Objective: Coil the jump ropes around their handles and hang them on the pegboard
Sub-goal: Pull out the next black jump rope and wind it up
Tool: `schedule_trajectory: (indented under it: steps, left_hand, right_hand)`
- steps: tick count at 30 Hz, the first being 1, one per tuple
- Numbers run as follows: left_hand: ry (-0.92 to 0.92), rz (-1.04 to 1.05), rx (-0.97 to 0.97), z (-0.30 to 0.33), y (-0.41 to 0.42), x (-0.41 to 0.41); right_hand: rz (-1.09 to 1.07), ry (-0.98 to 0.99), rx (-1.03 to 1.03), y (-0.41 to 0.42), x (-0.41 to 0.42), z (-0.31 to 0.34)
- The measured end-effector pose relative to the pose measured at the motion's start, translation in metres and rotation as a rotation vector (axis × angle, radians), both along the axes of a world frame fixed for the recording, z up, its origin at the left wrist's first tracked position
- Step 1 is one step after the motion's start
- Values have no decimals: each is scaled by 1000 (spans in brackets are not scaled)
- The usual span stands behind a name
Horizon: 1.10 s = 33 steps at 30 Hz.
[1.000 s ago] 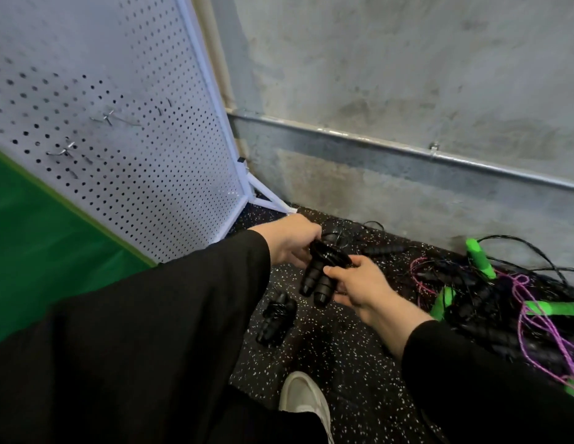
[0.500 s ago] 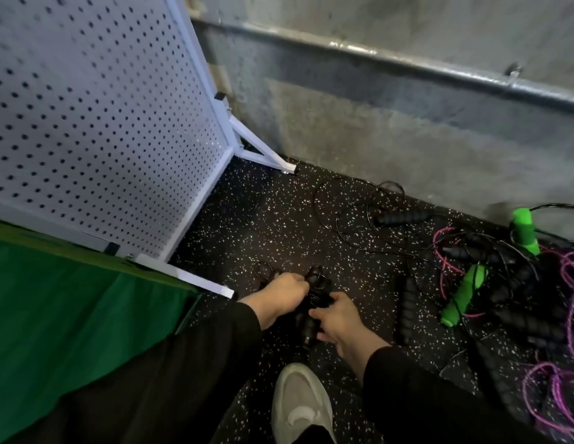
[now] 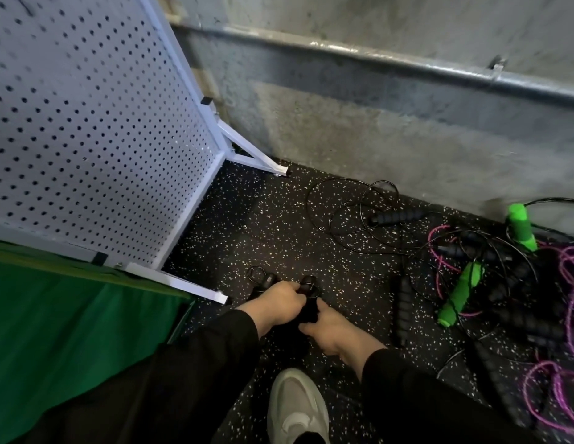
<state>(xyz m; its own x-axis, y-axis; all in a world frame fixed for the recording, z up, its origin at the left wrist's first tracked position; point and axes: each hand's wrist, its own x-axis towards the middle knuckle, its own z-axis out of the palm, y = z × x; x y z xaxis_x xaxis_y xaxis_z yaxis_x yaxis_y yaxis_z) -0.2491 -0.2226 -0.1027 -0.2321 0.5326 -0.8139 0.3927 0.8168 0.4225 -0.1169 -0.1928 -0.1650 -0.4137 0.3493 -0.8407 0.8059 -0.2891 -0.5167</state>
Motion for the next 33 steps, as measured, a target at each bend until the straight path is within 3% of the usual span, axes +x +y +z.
schedule_trajectory:
  steps: [4, 9, 14, 19, 26, 33]
  left_hand:
    - [143, -58, 69, 29, 15, -5]
    - [216, -265, 214, 92, 79, 9]
    - [361, -538, 412, 156, 154, 70]
    - [457, -650, 576, 195, 198, 138]
    - [478, -697, 467, 141, 179, 205]
    - [433, -847, 210, 61, 141, 218]
  right_hand:
    - [6, -18, 54, 15, 11, 13]
    - [-5, -51, 133, 60, 51, 78]
    - [-4, -98, 344, 105, 118, 121]
    - [97, -213, 579, 134, 196, 154]
    - [132, -360, 709, 153, 295, 146]
    - [192, -328, 552, 141, 309, 93]
